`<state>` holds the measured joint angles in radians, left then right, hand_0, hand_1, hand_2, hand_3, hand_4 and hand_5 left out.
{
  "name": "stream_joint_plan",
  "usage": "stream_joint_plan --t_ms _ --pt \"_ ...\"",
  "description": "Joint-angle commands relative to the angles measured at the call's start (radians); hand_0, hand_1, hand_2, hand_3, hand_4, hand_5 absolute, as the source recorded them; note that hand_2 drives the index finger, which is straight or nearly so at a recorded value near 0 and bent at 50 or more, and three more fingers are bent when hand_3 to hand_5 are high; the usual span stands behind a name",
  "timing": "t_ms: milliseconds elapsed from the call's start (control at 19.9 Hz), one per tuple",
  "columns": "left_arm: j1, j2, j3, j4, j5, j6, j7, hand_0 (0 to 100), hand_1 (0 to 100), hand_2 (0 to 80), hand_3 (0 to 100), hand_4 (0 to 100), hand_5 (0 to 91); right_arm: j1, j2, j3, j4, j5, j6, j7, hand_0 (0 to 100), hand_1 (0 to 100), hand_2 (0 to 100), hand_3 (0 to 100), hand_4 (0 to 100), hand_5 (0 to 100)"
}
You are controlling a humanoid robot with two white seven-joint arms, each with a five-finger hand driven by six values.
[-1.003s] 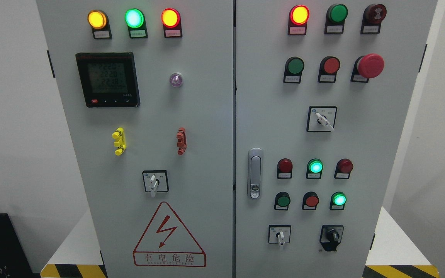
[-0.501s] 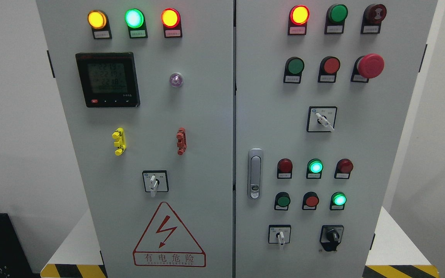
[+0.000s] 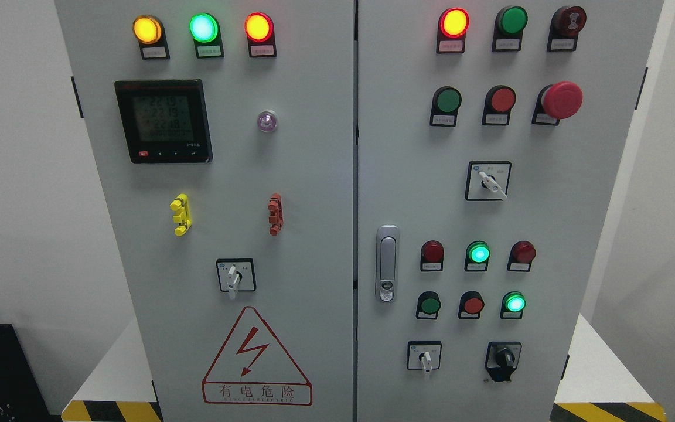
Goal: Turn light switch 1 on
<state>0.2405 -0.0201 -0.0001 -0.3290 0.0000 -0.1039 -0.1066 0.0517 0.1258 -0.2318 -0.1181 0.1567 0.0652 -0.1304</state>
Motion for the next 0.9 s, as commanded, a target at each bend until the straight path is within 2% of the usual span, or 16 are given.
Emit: stream_joint_plan --t_ms 0,251,551,702,852 --pt "0.111 0.064 0.028 -0.499 -0.017 -0.007 -0.004 18 9 0.0 0 0 0.0 0.000 0.000 0.000 0.000 0.001 0.001 0.000 30 0 0 0 0 0" --pt "0.180 0.089 0.034 -0.795 -0.015 -0.007 -0.013 19 9 0.0 0 0 0.0 -0.001 0.000 0.000 0.000 0.000 0.001 0.000 30 0 0 0 0 0" --pt "0.171 0.086 0.117 -1.008 -0.018 -0.008 -0.021 20 12 0.0 0 0 0.0 0.001 0.000 0.000 0.000 0.000 0.001 0.000 30 0 0 0 0 0" --pt "0.151 0.089 0.143 -1.087 -0.014 -0.010 -0.024 22 14 0.0 0 9 0.0 0.000 0.000 0.000 0.000 0.000 0.001 0.000 30 0 0 0 0 0" --pt "0.141 0.100 0.155 -1.159 -0.011 -0.011 -0.024 23 15 0.0 12 26 0.0 0.001 0.000 0.000 0.000 0.000 0.001 0.000 30 0 0 0 0 0"
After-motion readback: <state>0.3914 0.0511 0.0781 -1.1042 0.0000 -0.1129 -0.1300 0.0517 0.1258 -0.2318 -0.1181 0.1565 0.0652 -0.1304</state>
